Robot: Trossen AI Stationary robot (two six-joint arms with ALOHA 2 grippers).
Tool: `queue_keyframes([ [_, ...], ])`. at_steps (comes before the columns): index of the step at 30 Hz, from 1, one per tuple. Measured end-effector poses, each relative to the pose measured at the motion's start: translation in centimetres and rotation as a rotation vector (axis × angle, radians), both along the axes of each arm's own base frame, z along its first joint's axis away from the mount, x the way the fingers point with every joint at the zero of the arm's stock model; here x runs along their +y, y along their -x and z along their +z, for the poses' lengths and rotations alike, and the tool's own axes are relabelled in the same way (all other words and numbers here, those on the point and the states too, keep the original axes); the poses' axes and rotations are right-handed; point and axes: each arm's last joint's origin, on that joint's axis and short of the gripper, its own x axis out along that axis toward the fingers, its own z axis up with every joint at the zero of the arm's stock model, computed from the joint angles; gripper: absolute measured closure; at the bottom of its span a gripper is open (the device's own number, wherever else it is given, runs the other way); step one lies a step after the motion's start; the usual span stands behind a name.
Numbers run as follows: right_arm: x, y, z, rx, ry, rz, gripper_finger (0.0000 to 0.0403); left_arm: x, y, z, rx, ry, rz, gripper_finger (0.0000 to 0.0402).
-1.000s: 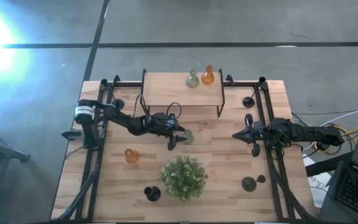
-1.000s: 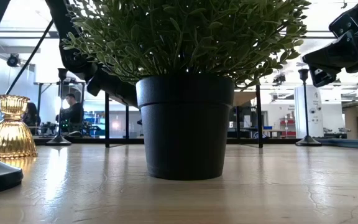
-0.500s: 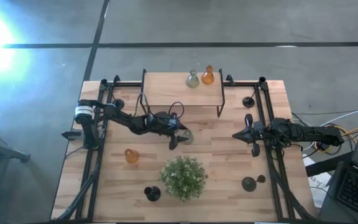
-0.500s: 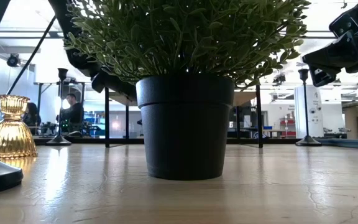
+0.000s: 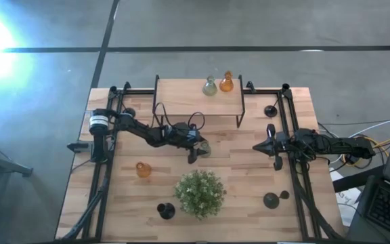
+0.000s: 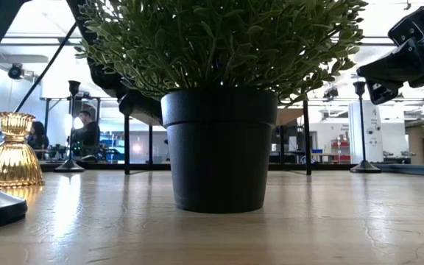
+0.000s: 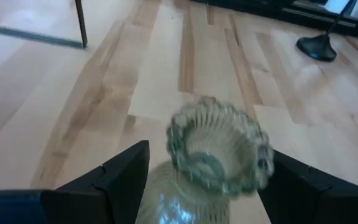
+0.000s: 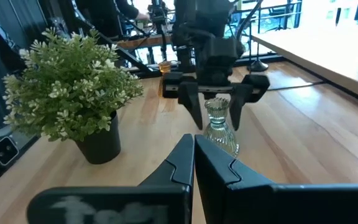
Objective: Pick & Place candle stick holders
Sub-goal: Put the green glass candle holder on the shelf aligned with the other glass candle holder
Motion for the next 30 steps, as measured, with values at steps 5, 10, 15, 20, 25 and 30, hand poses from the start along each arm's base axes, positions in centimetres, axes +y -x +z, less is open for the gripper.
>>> queue_keyframes([
  [5,0.0,0.0,0.0,0.002,-0.022,-0.003,0.0394,0.1,-0.1,0.1,0.0,-0.018,0.013,0.015],
  [10,0.0,0.0,0.0,0.002,-0.022,-0.003,0.0394,0.1,-0.1,0.0,0.004,-0.017,0.015,0.0209],
  [15,0.0,0.0,0.0,0.002,-0.026,-0.003,0.0394,0.1,-0.1,0.2,-0.003,-0.013,0.022,0.0272],
  [20,0.0,0.0,0.0,0.001,-0.026,-0.002,0.0394,0.0,0.1,0.7,-0.004,0.025,0.029,0.0272],
  [25,0.0,0.0,0.0,0.001,-0.026,-0.001,0.0394,0.0,0.4,2.6,-0.05,0.031,0.032,0.0272],
  [30,0.0,0.0,0.0,0.002,-0.026,-0.002,0.0394,-0.1,1.4,5.9,-0.08,0.018,0.036,0.0272],
])
